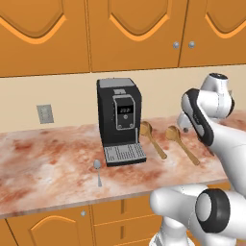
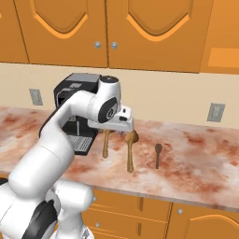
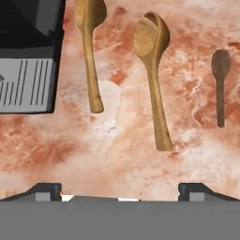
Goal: Organize the utensils by type. Pick up the wooden spoons from the counter and place them in the open cabinet. Then pick up the metallic utensils from the counter and place them in the open drawer.
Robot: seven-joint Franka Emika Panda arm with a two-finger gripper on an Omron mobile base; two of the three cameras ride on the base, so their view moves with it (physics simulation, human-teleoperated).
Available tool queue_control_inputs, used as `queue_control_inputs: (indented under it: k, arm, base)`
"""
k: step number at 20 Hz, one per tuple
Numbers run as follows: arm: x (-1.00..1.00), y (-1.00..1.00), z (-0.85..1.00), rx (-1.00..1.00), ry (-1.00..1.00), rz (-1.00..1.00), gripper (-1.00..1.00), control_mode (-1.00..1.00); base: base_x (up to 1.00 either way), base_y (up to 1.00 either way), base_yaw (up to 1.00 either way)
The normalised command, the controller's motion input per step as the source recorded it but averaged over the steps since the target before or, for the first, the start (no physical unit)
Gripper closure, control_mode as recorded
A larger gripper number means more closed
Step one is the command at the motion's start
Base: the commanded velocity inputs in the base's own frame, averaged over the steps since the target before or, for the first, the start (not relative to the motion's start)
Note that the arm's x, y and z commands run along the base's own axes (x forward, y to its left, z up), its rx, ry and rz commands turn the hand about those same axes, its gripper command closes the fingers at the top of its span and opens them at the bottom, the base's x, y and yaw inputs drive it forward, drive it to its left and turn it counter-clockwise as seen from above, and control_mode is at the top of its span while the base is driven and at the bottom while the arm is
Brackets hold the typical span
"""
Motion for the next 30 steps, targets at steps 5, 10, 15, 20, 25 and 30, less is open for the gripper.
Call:
queue_control_inputs:
  k: [5, 10, 15, 20, 25, 30]
  arm:
    - [0.05, -0.23, -0.45, 0.00, 0.21, 0.04, -1.00, -1.00]
    - [0.06, -0.21, -0.44, 0.00, 0.24, 0.10, -1.00, -1.00]
    - [0.04, -0.06, -0.46, 0.00, 0.19, 0.13, -1.00, -1.00]
    - [0.11, -0.09, -0.53, 0.00, 0.01, 0.12, -1.00, -1.00]
    - [0.08, -0.16, -0.42, 0.00, 0.00, 0.13, -1.00, -1.00]
    - [0.09, -0.07, -0.43, 0.00, 0.00, 0.14, -1.00, -1.00]
  base:
    - [0.00, 0.00, 0.00]
    - [0.00, 0.00, 0.00]
    - [0.00, 0.00, 0.00]
    - [0.00, 0.00, 0.00]
    - [0.00, 0.00, 0.00]
    - [0.00, 0.00, 0.00]
